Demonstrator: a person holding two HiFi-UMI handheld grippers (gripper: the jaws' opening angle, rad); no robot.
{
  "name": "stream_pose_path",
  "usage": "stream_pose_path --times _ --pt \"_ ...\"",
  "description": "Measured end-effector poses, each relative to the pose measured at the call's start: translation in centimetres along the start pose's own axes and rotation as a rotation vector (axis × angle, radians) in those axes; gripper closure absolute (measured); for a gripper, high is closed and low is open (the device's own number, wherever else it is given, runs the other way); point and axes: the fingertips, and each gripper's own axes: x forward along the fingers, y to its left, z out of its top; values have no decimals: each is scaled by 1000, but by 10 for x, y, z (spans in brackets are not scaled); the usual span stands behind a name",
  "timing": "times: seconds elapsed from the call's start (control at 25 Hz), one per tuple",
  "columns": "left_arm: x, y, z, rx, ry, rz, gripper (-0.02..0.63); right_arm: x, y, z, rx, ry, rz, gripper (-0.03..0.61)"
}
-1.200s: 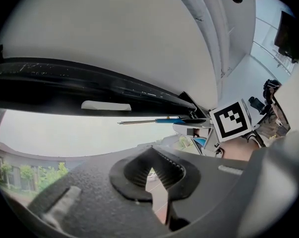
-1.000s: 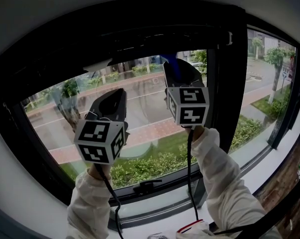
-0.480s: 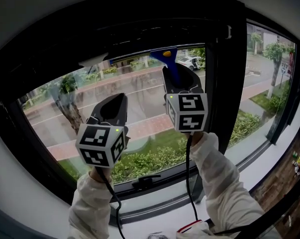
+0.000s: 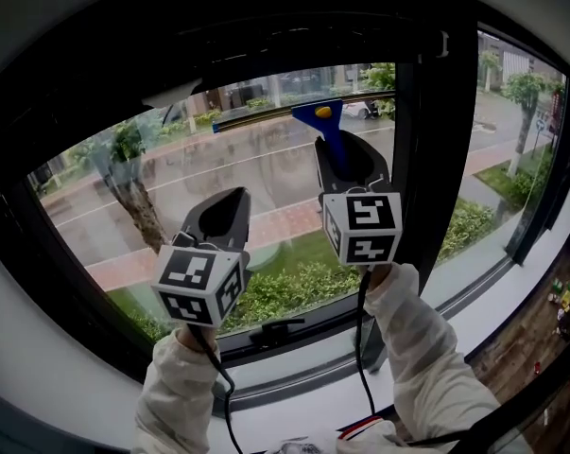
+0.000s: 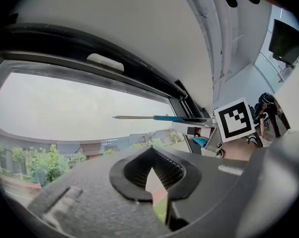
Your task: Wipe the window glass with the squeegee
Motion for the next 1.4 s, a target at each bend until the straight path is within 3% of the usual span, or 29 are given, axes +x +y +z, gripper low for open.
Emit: stream_pose_path --times 0.24,1.4 --pt "-11 -13 -19 9 23 -16 614 -15 6 -24 12 39 -1 431" --pt "-21 -64 -145 -147 199 -96 614 -69 27 -121 54 175 8 430"
